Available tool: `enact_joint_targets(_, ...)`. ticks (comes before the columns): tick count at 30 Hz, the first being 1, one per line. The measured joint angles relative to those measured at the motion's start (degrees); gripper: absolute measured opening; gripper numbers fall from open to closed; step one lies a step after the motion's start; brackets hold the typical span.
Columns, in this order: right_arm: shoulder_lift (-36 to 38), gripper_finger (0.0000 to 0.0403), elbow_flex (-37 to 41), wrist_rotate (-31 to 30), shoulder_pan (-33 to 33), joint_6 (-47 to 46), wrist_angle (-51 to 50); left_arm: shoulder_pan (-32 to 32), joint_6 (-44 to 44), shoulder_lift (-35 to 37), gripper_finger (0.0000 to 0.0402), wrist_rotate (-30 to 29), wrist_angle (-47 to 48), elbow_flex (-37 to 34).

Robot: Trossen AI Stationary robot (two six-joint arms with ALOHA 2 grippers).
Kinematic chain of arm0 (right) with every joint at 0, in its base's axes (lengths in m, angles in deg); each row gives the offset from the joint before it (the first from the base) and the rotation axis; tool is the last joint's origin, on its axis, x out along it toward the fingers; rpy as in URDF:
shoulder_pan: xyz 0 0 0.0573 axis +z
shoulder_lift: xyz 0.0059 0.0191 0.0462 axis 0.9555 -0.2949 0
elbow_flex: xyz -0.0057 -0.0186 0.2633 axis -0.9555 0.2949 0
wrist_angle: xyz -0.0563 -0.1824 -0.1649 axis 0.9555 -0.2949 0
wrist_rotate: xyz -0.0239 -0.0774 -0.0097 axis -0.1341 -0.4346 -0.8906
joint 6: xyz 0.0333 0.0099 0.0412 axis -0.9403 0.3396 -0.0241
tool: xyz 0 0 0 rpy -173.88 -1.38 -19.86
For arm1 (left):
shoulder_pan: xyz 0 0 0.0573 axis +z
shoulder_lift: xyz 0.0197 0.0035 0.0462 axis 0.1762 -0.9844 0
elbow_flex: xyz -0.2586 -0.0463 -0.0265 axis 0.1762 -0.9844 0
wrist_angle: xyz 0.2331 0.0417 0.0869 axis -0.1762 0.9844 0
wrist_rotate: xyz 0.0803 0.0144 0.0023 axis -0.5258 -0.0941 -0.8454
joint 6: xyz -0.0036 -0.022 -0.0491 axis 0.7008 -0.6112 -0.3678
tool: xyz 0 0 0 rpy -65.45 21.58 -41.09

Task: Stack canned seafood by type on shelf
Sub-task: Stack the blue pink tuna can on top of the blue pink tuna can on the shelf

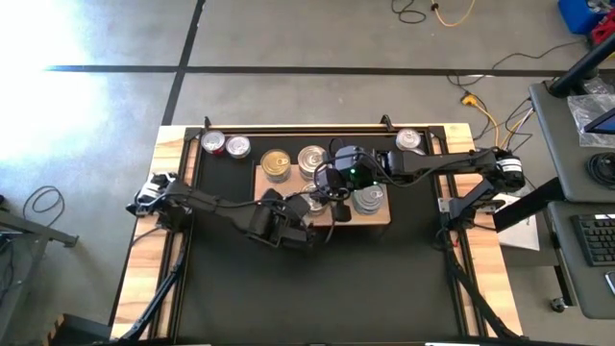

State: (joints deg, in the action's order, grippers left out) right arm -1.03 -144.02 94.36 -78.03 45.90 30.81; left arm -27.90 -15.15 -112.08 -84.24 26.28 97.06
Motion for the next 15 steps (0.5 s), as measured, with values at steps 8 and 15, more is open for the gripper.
enact_joint_targets(8,0.00,0.0012,-0.12,0.00,-0.01,-0.50,-0.08,-2.00,-5.85,3.03,0.0400,-0.56,7.94,0.00)
enact_joint_targets(15,0.13,0.0012,-1.90,-0.10,0.07,-1.19,-1.44,-1.08,-4.51,6.27,0.0385,-4.88,11.04,-1.18)
